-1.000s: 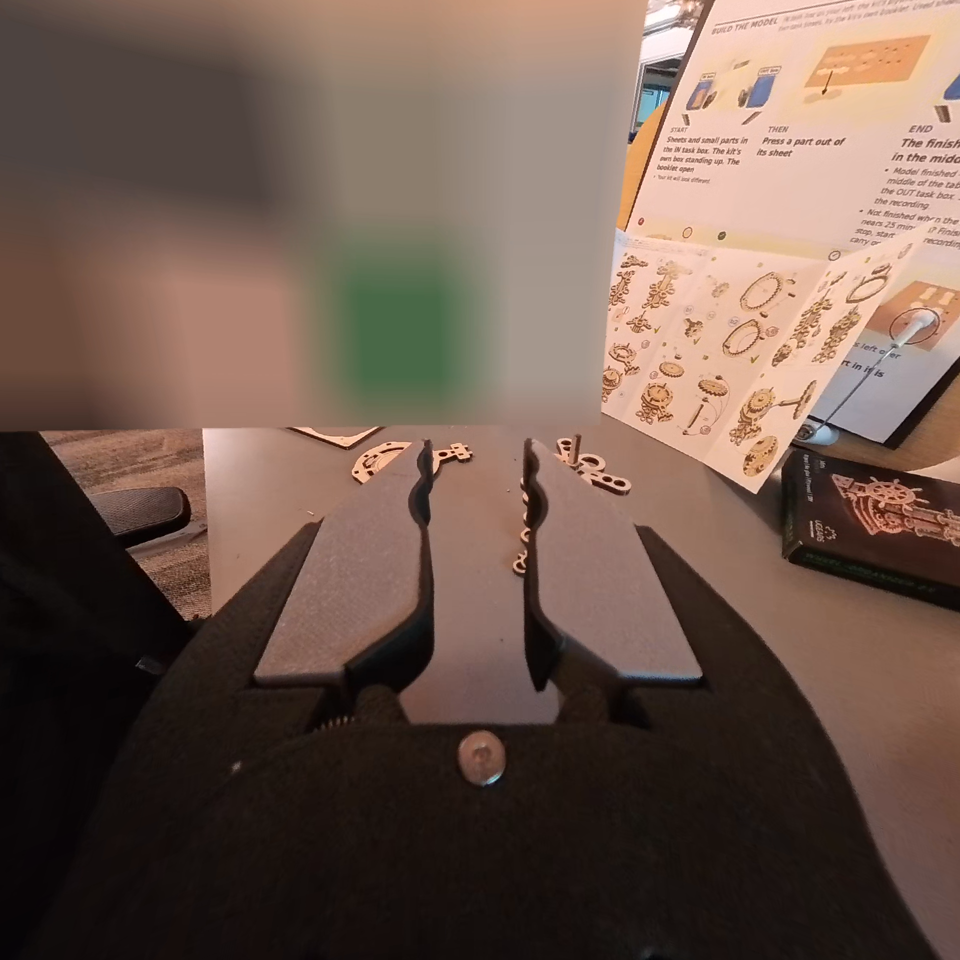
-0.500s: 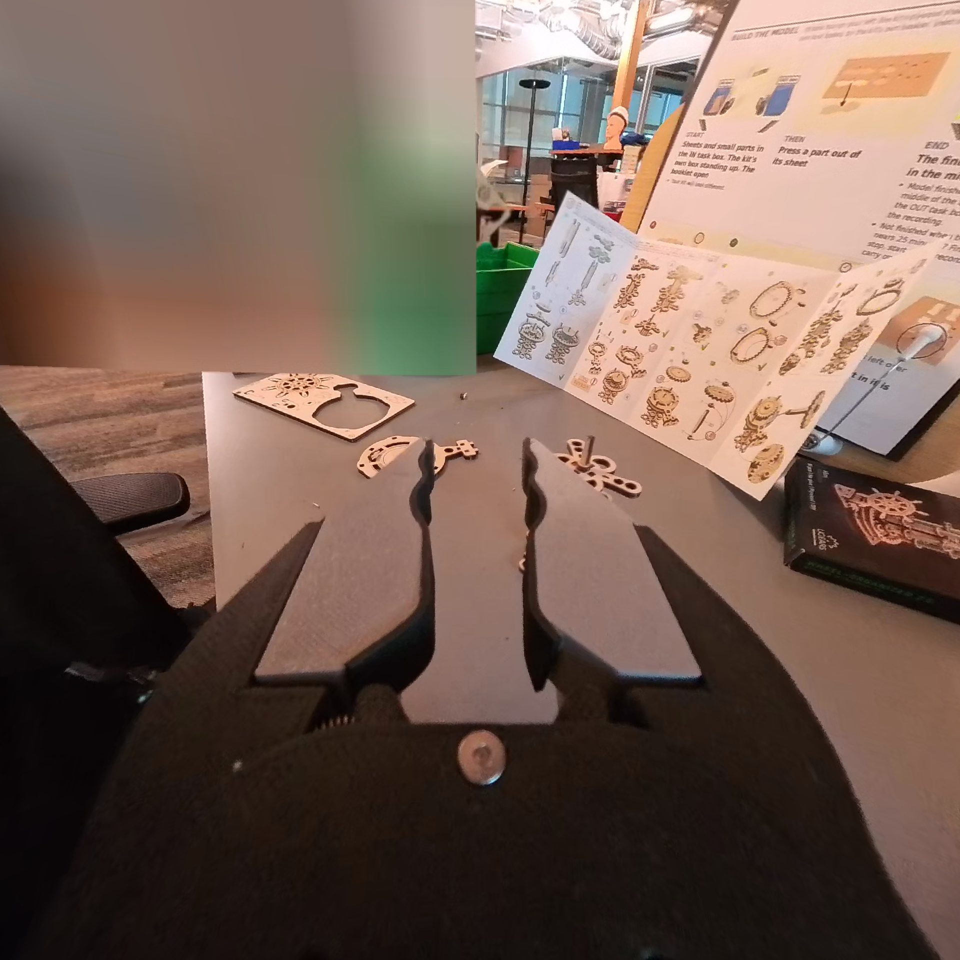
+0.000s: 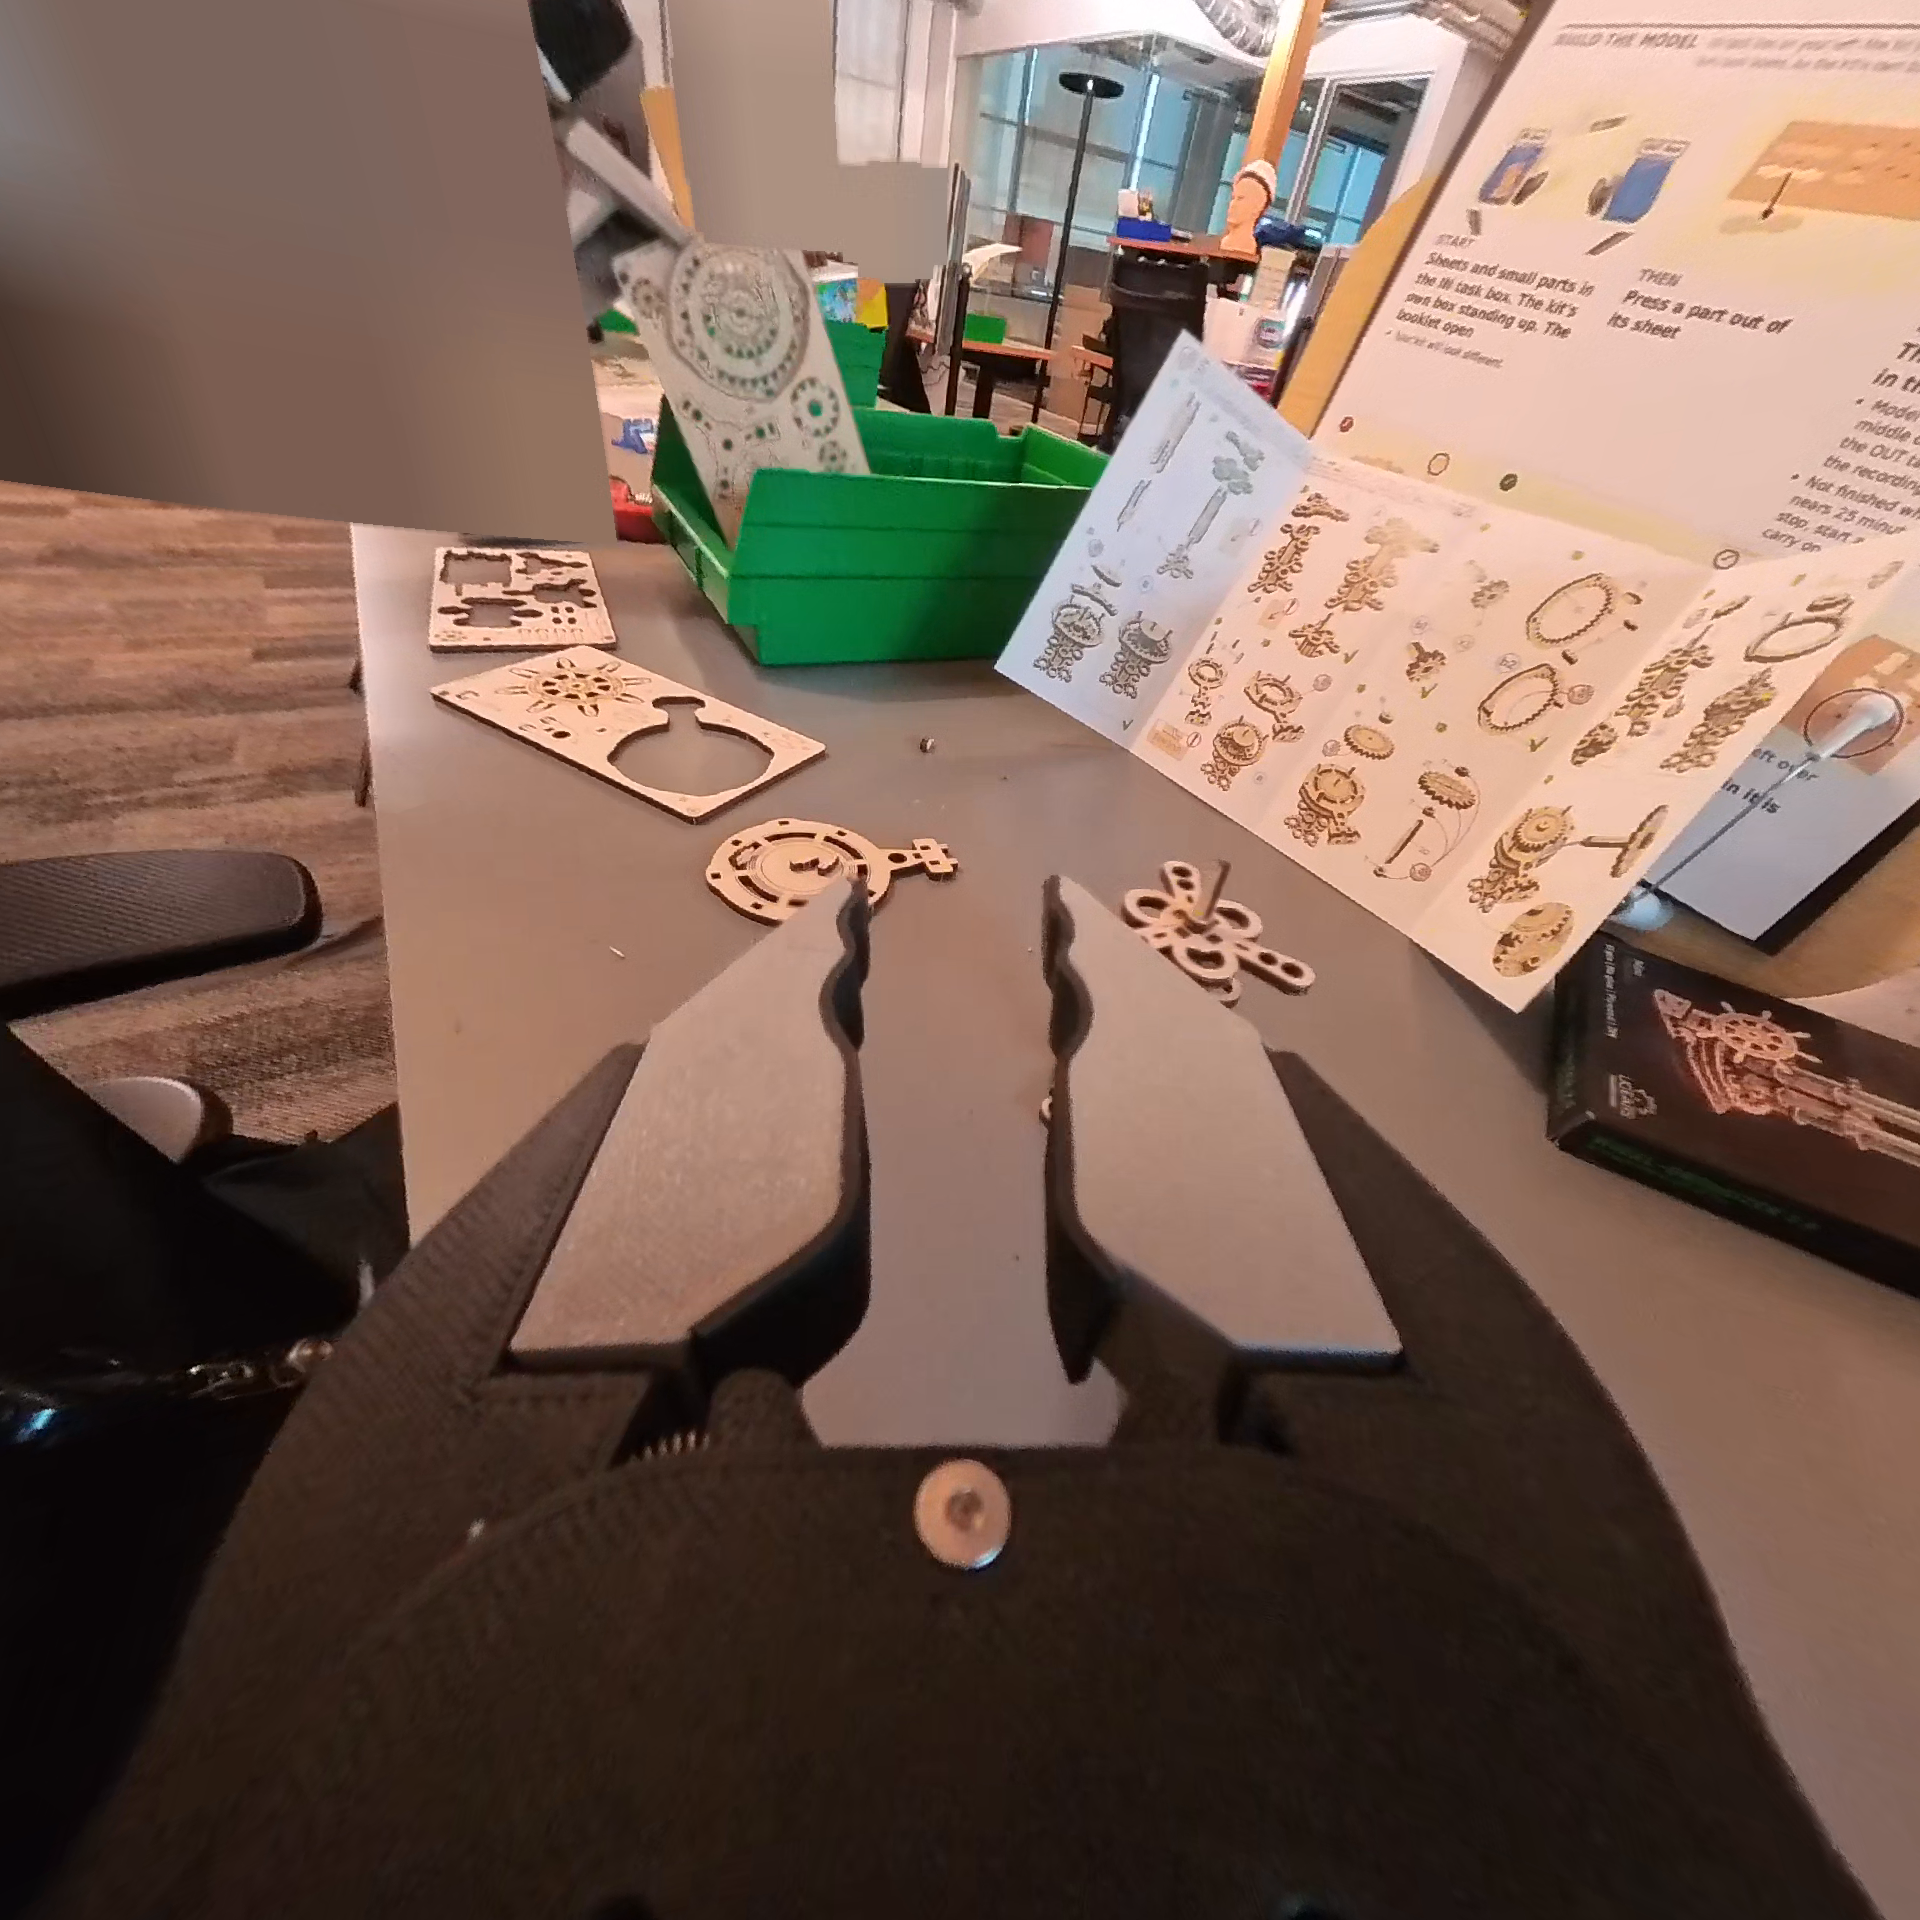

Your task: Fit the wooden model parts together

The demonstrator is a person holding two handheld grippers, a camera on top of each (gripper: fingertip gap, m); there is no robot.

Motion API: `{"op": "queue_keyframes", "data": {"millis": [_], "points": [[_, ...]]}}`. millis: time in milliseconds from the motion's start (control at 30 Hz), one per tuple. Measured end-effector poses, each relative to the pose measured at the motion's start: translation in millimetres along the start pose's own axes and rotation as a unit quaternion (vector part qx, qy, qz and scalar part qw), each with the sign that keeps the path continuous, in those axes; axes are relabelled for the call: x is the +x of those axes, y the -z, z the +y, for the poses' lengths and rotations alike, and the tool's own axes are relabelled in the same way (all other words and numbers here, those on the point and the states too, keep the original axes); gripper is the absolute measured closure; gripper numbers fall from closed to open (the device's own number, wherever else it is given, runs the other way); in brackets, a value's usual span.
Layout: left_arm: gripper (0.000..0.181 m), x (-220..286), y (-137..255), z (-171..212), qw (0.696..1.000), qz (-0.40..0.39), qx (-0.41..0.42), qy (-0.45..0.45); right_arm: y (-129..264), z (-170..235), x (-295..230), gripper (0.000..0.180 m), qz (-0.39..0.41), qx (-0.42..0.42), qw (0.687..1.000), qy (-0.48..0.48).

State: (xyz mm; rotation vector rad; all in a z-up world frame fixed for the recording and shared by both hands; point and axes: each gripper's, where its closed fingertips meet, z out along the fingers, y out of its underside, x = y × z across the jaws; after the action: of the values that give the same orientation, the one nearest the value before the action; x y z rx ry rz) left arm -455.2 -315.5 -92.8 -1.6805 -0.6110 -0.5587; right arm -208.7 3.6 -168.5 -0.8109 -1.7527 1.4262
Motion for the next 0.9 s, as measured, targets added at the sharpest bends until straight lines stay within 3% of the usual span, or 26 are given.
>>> {"op": "queue_keyframes", "data": {"millis": [233,600,767,900], "points": [[0.176,-48.2,23.3,-11.0,0.993,-0.110,-0.031,0.007,-1.7,1.2,-2.3,0.151,0.000,-0.005,1.000,0.010],[0.177,-37.0,17.5,-7.4,0.981,-0.132,-0.114,-0.081,-1.4,1.0,1.0,0.151,-0.002,-0.002,1.000,-0.006],[0.177,-23.9,19.8,4.5,0.981,-0.121,-0.068,-0.139,-2.2,1.5,0.1,0.151,-0.004,-0.004,1.000,-0.005],[0.177,-15.6,29.4,12.8,0.979,-0.108,0.015,-0.173,-2.2,2.1,-1.2,0.151,-0.004,-0.007,1.000,0.000]]}}
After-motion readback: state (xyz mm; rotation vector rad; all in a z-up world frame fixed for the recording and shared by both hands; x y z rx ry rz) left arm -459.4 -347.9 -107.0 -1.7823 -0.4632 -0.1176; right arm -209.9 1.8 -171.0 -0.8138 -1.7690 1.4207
